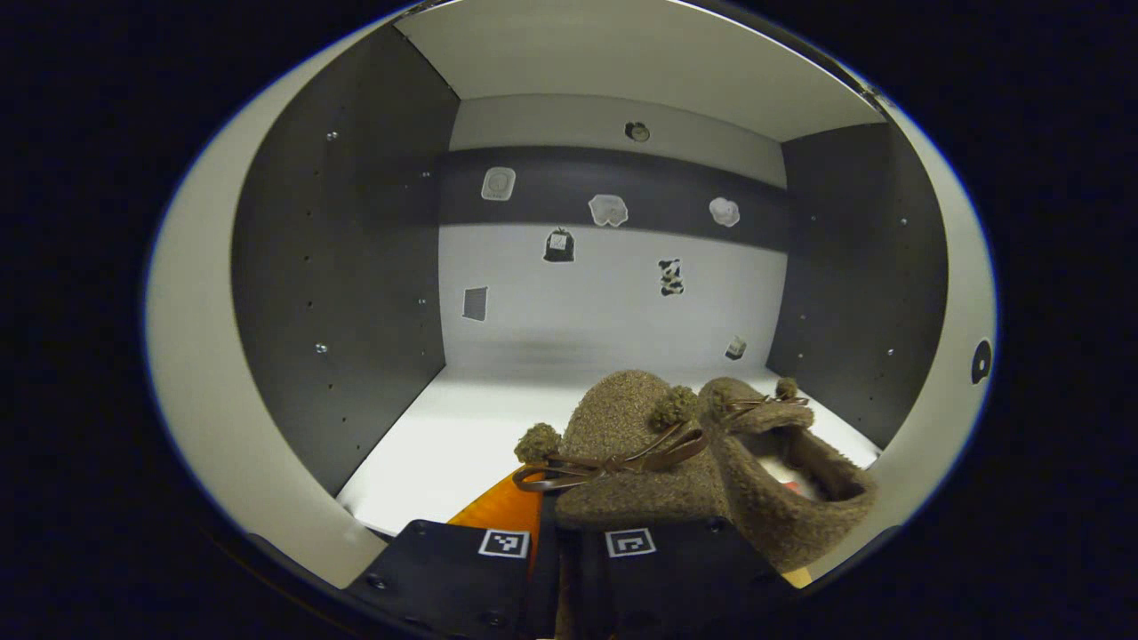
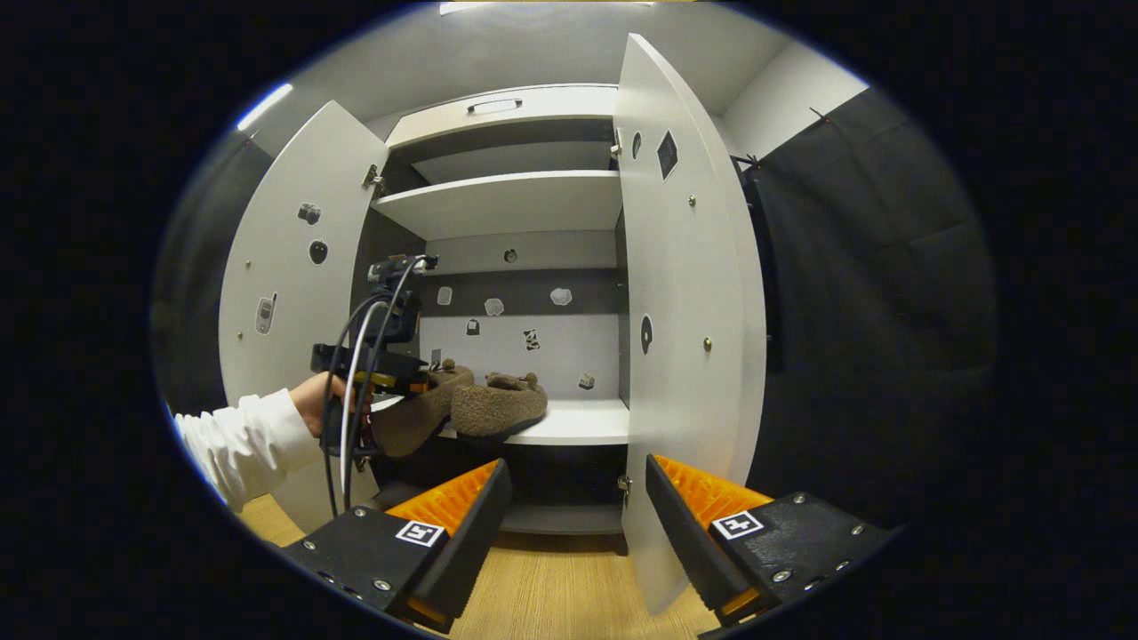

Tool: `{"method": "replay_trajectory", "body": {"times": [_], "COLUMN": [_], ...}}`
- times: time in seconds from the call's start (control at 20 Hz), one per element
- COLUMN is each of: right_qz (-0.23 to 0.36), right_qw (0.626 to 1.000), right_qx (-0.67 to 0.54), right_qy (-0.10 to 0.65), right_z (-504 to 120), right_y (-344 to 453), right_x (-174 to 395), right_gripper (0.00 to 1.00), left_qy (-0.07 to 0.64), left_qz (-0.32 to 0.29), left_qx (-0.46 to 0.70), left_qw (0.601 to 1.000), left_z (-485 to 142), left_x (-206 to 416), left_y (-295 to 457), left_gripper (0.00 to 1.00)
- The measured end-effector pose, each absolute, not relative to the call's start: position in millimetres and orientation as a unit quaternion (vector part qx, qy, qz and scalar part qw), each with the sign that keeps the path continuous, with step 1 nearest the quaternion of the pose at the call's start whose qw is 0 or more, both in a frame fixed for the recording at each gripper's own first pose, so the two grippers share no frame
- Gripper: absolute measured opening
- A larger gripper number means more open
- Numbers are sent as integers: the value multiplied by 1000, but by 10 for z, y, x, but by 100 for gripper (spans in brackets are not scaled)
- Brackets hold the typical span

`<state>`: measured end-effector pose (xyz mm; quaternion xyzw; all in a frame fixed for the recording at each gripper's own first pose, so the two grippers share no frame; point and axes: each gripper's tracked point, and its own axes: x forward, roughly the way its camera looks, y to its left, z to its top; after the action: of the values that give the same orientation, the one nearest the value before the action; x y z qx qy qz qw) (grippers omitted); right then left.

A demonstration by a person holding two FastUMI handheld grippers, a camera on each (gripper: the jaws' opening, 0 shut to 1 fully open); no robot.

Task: Grab one shoe with the right hand and put it into the shoe cabinet, grab the other shoe with the left hand and put it into the shoe cabinet; then close the right door with the right hand and the left door with the left hand.

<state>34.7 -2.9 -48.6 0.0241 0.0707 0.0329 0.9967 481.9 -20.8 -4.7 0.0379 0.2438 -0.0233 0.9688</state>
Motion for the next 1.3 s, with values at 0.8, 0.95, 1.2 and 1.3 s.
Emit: {"method": "replay_trajectory", "body": {"times": [0.8, 0.95, 1.2, 1.3], "right_qz": [32, 32, 32, 30], "right_qw": [994, 994, 995, 995], "right_qx": [35, 32, 33, 32], "right_qy": [94, 95, 92, 91], "right_z": [-458, -464, -452, -434], "right_y": [37, 72, 107, 101], "right_x": [384, 444, 508, 517], "right_gripper": [94, 94, 93, 94], "left_qy": [274, 277, 256, 233], "left_qz": [15, -10, -70, -86], "left_qx": [73, 42, 35, 32], "left_qw": [959, 960, 963, 968], "left_z": [-131, -75, 150, 332], "left_x": [5404, 5283, 5068, 4964], "left_y": [187, 131, -64, -147], "left_gripper": [97, 97, 99, 97]}}
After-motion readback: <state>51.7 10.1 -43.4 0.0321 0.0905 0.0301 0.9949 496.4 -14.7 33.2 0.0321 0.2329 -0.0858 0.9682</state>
